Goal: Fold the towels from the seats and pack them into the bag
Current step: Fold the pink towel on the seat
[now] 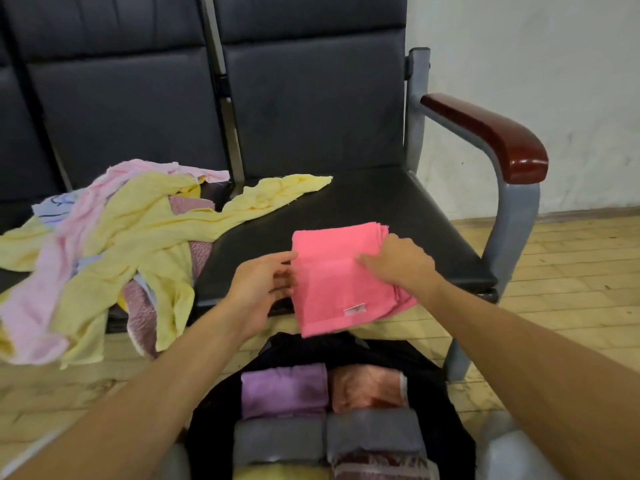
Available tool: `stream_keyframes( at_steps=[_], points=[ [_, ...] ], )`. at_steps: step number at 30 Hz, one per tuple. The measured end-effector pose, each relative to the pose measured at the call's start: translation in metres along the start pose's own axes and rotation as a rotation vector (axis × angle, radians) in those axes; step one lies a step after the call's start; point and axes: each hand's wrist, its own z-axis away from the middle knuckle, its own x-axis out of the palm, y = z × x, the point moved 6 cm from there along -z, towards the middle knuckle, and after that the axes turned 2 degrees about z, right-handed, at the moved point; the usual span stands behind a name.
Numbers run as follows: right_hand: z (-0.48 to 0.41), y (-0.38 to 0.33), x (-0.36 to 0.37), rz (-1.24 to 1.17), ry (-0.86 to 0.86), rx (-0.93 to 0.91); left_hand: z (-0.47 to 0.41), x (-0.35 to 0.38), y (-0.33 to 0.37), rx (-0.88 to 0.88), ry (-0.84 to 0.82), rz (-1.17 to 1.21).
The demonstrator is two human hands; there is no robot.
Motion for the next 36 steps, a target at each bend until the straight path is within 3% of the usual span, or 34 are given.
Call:
stream_keyframes(
  at_steps=[7, 11, 15, 21, 24, 29, 36],
  points=[
    [0.009, -0.034, -0.012, -0.022, 0.115, -0.159, 0.015, -0.007, 0.012, -0.032, -0.035, 0.051],
    [0.027, -0.062, -0.028, -0.315, 0.087, -0.262, 0.017, -0.021, 0.016, -0.011, 0.077, 0.029],
    [0.054, -0.086, -0.037, -0.794, -0.08, -0.269, 0.022, -0.026, 0.004, 0.019, 0.129, -0.02],
    [0.081, -0.092, -0.035, -1.181, -0.27, -0.186, 0.047, -0.012, -0.021, -0.285, -0.242, 0.448],
    [0.086, -0.082, -0.035, -1.215, -0.31, -0.147, 0.056, -0.02, -0.02, -0.257, -0.269, 0.427],
    [0.087, -0.047, -0.022, -1.087, -0.348, -0.032, 0.066, -0.043, -0.007, -0.141, -0.168, 0.247],
    [0.109, -0.018, 0.008, -1.022, -0.592, 0.053, 0.082, -0.056, -0.011, -0.119, -0.164, 0.095]
  ],
)
